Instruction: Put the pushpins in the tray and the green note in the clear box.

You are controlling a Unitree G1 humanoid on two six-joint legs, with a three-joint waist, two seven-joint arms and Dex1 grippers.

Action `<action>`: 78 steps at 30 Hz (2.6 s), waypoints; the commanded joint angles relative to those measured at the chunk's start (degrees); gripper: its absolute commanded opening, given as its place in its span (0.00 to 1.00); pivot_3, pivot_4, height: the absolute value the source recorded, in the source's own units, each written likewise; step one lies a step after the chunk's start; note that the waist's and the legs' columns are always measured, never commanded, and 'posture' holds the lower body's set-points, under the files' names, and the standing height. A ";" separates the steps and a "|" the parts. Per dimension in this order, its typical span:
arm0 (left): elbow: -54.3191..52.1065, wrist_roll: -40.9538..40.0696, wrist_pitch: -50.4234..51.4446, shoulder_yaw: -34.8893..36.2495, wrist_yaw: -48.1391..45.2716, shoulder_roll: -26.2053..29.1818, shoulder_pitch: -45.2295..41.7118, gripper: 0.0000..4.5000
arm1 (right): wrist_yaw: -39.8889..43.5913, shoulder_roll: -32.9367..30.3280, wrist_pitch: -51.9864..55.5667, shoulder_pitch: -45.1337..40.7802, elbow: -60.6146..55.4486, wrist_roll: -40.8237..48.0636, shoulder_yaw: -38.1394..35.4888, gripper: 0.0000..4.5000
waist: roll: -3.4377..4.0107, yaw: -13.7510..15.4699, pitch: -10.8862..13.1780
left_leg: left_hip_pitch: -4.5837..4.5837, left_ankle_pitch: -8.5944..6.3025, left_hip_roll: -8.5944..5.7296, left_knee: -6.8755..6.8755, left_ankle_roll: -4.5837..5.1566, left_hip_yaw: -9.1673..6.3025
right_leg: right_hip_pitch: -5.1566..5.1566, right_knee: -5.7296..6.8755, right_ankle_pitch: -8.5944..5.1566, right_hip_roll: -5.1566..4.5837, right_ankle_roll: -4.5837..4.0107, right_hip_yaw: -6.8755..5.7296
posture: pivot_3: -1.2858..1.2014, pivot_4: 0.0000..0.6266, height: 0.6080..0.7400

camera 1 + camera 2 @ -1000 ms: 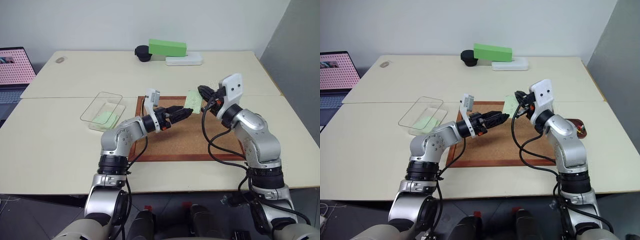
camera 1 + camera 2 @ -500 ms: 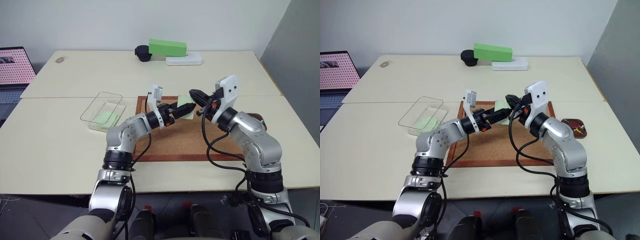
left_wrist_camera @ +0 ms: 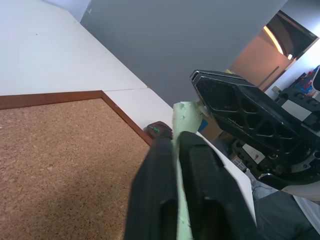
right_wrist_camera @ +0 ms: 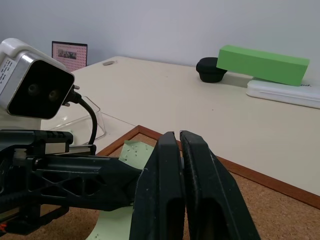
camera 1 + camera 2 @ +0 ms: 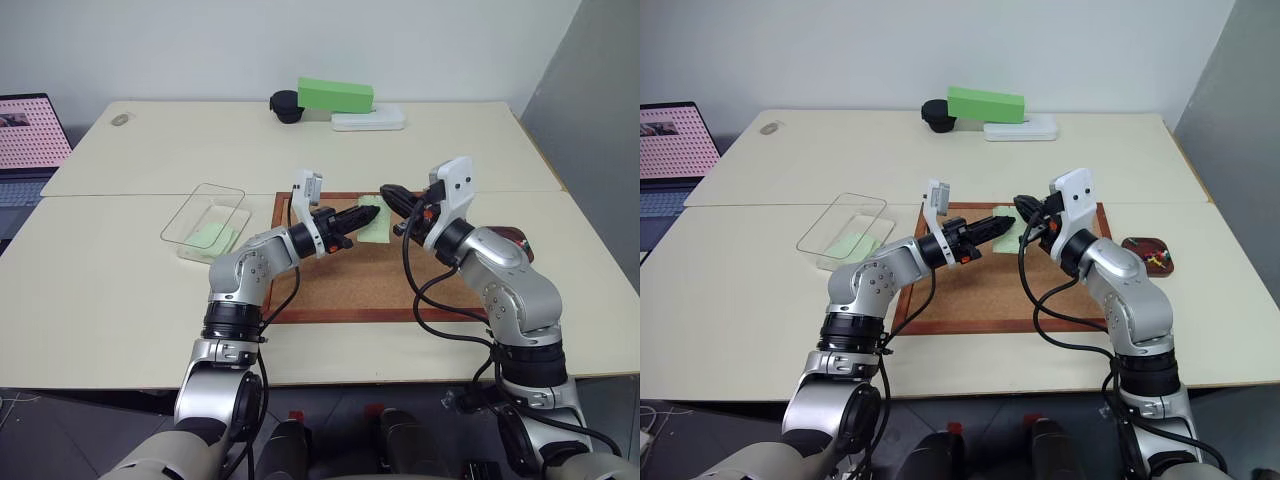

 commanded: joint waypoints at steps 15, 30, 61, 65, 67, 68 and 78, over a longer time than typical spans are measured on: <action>5.81 4.19 -5.80 1.40 6.98 -0.10 -2.50 0.01 | 0.24 -1.46 0.45 -0.62 -3.59 1.80 -1.32 0.00 | 0.00 0.01 0.00 | -0.03 0.00 0.00 0.00 0.00 0.00 | -0.03 -0.02 0.00 0.00 0.00 0.00 | 0.52 0.24 1.00; -12.54 17.00 -18.88 -22.44 -8.13 5.38 1.78 0.01 | -13.75 -12.70 -3.00 5.98 8.15 -12.00 -11.05 0.00 | 0.02 0.41 0.01 | -0.28 -0.01 -0.02 -0.05 -0.01 0.05 | -0.07 -0.40 0.17 -0.04 -0.27 0.02 | 0.52 0.24 1.00; -3.06 23.84 -28.21 -22.79 -5.01 1.06 -0.85 0.00 | -18.69 -11.25 -1.08 0.26 25.35 -7.96 -19.07 0.89 | 0.07 0.32 0.02 | -0.37 -0.05 0.01 -0.03 0.09 0.11 | -0.08 -0.49 0.18 0.02 -0.27 0.06 | 0.52 0.24 1.00; -2.90 23.90 -28.27 -22.86 -5.24 0.99 -0.95 0.00 | -18.78 -10.93 -0.56 0.58 24.98 -7.78 -19.34 0.99 | 0.07 0.31 0.02 | -0.37 -0.05 0.01 -0.03 0.09 0.11 | -0.08 -0.49 0.18 0.02 -0.27 0.07 | 0.52 0.24 1.00; -2.60 23.93 -28.39 -22.74 -5.11 0.81 -1.13 0.00 | -18.56 -10.82 -0.43 0.69 24.84 -7.65 -19.31 0.99 | 0.07 0.31 0.02 | -0.37 -0.05 0.01 -0.03 0.09 0.11 | -0.08 -0.49 0.18 0.02 -0.27 0.07 | 0.52 0.24 1.00; -2.55 23.93 -28.42 -22.71 -5.09 0.77 -1.16 0.00 | -18.41 -10.72 -0.34 0.80 24.63 -7.53 -19.27 0.99 | 0.07 0.31 0.02 | -0.37 -0.05 0.01 -0.03 0.09 0.11 | -0.08 -0.49 0.18 0.02 -0.27 0.07 | 0.52 0.24 1.00; -3.19 23.74 -28.01 -22.97 -5.57 0.97 -0.61 0.00 | -17.36 -6.71 1.86 0.07 21.34 -0.21 -22.53 0.99 | 0.08 0.34 0.01 | -0.36 -0.06 0.00 -0.01 0.09 0.11 | -0.08 -0.46 0.18 0.02 -0.27 0.07 | 0.52 0.24 1.00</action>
